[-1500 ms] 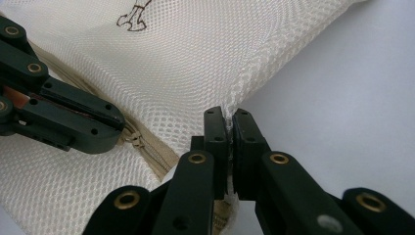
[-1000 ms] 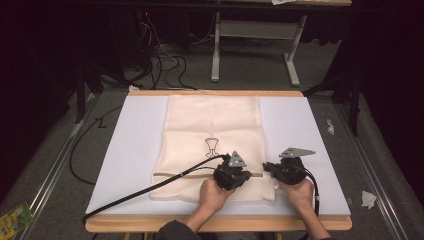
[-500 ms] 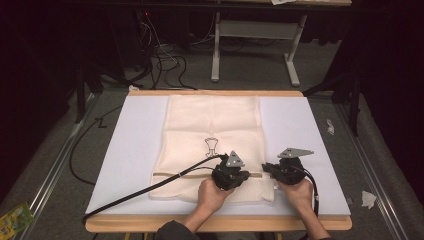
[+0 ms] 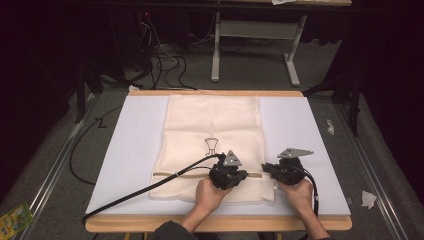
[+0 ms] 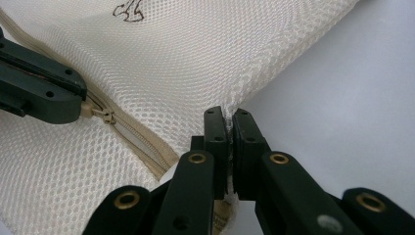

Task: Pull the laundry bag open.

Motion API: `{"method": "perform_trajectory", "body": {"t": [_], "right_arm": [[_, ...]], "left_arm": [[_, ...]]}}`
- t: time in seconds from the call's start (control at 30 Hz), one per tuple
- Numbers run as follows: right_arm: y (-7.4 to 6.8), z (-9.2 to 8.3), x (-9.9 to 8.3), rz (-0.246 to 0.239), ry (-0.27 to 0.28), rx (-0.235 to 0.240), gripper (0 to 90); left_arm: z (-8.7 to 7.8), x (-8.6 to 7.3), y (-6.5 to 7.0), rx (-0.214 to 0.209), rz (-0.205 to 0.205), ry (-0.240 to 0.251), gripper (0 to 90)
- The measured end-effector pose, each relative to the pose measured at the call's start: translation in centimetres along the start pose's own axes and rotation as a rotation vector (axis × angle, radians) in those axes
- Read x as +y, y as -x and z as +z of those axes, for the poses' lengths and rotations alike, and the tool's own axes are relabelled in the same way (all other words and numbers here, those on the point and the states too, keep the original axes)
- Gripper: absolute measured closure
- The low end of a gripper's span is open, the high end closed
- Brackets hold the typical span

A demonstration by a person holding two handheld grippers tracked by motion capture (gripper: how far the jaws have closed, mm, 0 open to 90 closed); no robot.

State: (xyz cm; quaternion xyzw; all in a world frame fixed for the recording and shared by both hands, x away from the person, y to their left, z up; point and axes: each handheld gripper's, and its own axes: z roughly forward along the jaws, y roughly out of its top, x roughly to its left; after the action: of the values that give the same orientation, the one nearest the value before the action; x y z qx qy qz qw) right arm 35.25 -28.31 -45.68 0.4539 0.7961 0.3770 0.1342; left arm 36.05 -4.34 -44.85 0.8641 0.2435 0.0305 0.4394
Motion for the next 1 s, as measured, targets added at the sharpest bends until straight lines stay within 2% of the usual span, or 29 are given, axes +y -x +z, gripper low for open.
{"method": "perform_trajectory", "body": {"t": [0.27,0.8,1.0], "right_arm": [[-0.1,0.0,0.0,0.000,0.007,-0.004,87.9],[0.0,0.0,-0.1,0.001,0.010,0.001,87.9],[-0.1,0.0,-0.1,-0.001,0.005,-0.002,87.9]], "left_arm": [[-0.4,-0.1,0.2,0.021,0.026,-0.003,86.9],[-1.0,-0.4,0.0,0.021,0.020,0.003,86.9],[-1.2,-0.4,0.0,0.026,0.030,0.003,87.0]]}}
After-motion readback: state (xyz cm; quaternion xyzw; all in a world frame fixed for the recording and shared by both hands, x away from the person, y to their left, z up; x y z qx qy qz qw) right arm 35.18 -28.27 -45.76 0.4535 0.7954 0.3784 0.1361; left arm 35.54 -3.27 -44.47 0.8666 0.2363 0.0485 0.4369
